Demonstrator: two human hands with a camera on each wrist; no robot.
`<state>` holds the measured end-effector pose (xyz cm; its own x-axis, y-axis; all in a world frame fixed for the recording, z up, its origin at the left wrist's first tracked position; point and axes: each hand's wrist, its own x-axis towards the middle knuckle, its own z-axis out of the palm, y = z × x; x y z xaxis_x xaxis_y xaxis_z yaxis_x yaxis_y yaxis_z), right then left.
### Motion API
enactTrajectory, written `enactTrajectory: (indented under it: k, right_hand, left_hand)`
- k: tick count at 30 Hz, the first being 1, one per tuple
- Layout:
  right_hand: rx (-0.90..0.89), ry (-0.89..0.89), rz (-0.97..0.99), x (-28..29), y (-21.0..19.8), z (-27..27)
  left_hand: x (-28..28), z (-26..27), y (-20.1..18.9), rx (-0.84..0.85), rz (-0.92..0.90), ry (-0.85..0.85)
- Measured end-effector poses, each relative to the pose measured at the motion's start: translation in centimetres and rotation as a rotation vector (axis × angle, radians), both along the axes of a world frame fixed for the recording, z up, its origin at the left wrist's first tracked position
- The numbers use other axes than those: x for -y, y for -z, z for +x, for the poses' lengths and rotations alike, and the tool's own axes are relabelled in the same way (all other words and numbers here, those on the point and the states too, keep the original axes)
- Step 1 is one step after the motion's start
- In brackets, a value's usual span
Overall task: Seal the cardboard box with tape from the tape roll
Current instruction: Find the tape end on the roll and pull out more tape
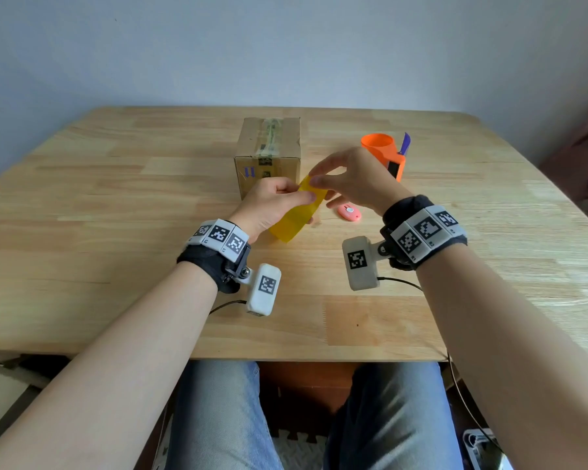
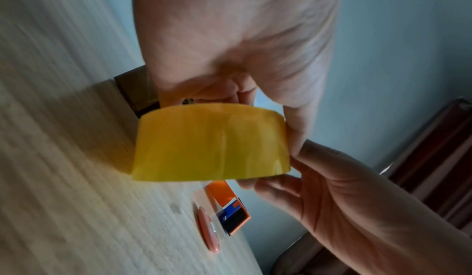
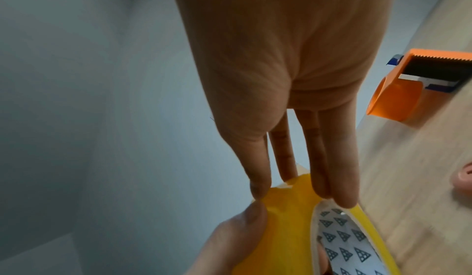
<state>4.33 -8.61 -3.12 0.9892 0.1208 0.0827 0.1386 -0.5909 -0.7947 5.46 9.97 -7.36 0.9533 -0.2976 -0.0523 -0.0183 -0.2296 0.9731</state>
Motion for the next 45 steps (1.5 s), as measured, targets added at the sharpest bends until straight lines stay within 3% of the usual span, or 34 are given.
enactTrajectory:
  k: [13, 31, 36, 45]
  right_hand:
    - [-0.037, 0.043, 0.092, -0.6, 0.2, -0.3]
    - [-0.069, -0.067, -0.039, 0.1, -0.2, 0.2]
    - [-0.028, 0.020, 0.062, -0.2, 0.3, 0.1]
    - [-0.051, -0.018, 0.083, -0.3, -0.1, 0.3]
  left_hand:
    - [-0.1, 0.6, 0.8, -0.061, -0.082, 0.002]
    - [0.1, 0.6, 1.2, -0.059, -0.029, 0.022]
    - [0.0, 0.9, 0.9, -0.082, -0.080, 0.007]
    - [-0.1, 1.2, 1.1, -0.111, -0.096, 0.020]
